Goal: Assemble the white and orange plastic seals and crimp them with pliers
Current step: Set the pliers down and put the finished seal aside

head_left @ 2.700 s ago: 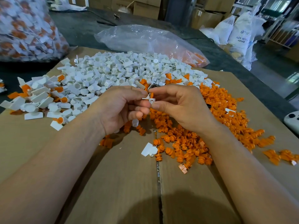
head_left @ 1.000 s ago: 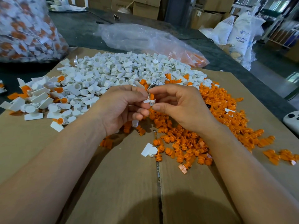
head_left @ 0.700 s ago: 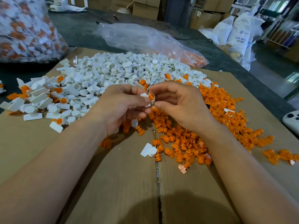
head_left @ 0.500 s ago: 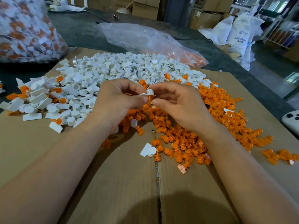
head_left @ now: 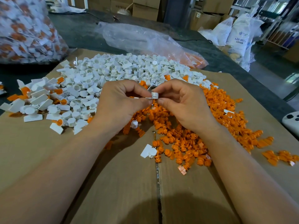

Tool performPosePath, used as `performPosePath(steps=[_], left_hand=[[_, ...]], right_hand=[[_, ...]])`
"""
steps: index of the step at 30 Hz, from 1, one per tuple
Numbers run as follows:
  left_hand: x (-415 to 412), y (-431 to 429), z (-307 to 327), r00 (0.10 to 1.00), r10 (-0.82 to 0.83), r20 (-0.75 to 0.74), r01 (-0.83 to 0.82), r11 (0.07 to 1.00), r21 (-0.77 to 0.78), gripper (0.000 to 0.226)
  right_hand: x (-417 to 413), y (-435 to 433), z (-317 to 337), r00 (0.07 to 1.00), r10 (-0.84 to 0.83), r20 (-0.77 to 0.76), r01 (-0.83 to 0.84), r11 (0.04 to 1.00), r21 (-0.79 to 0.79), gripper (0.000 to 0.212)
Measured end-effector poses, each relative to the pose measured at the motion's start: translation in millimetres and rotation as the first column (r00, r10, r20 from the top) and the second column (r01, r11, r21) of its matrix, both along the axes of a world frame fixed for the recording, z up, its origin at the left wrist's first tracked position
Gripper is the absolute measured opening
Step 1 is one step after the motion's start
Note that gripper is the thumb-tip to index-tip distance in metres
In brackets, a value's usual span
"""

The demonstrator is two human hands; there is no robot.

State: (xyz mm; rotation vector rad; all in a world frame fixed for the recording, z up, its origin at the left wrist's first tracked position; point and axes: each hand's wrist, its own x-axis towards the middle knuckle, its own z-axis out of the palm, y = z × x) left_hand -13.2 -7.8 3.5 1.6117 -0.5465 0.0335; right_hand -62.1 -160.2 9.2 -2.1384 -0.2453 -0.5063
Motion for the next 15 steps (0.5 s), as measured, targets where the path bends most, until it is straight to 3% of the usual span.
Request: performPosePath(steps=[15], left_hand=[[-0.5,0.3,-0.1,0.999,-0.001,0.048,0.0,1.0,0.02,0.027]], right_hand=[[1.0,-0.4,-1.2,1.0,0.011,-0.015,-0.011,1.0,0.006,0.041]])
